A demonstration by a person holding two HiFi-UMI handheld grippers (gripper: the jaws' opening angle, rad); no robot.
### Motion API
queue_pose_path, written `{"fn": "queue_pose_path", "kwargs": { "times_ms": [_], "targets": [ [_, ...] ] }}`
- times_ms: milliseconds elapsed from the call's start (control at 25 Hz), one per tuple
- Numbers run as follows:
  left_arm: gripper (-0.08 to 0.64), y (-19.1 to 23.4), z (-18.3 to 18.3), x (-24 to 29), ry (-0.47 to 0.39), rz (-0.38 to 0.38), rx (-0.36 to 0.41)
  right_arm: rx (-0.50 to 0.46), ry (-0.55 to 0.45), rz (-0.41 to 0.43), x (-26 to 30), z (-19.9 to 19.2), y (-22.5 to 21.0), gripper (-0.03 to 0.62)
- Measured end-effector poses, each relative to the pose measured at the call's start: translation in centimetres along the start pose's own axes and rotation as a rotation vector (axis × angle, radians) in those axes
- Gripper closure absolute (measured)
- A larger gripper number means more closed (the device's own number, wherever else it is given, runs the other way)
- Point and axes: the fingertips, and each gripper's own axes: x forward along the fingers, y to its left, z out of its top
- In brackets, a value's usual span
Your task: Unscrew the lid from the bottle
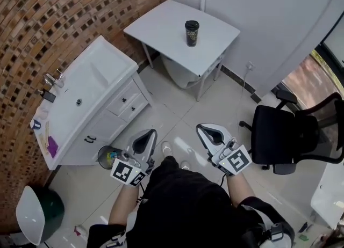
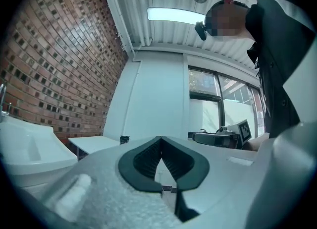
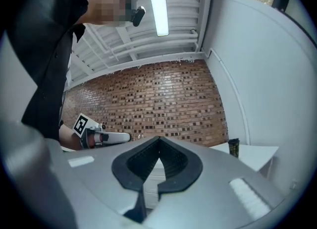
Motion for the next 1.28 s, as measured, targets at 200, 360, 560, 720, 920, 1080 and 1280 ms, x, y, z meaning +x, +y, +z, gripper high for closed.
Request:
{"fn": "queue_pose_path", "kwargs": {
  "times_ms": [200,360,560,720,920,1080,1280],
  "targets": [
    [0.558,0.8,-0.9,4.7,0.009,-0.121,-0.025,-0.011,0.044,-0.124,-0.5,-1.0,-3.7,0.588],
    [0.558,2.9,-1.3,8.3,0.026,-0.204,0.025,-0.028,0.075,-0.189,1.3,-1.4,-6.5,0.588],
    [0.558,7.6,-1.3,12.1,0.030,-0.266,0.035,-0.020,0.098,-0.256,5.1,-2.5,-10.7,0.588],
    [0.558,11.5,-1.6,14.0,0.045,-0.292,0.023,-0.042,0.099,-0.283,9.3,-2.4,-13.2,0.588],
    [0.558,14.3,-1.3,15.9,0.042,-0.327,0.016,-0.046,0.067,-0.277,13.4,-1.2,-14.5,0.588],
    [0.558,15.1,-1.2,17.5,0.044,-0.356,0.008,-0.044,0.063,-0.289,13.9,-1.2,-15.9,0.588],
    [0.558,16.1,-2.6,20.0,0.073,-0.331,-0.020,-0.011,0.071,-0.334,12.2,-2.4,-19.0,0.588]
  ]
}}
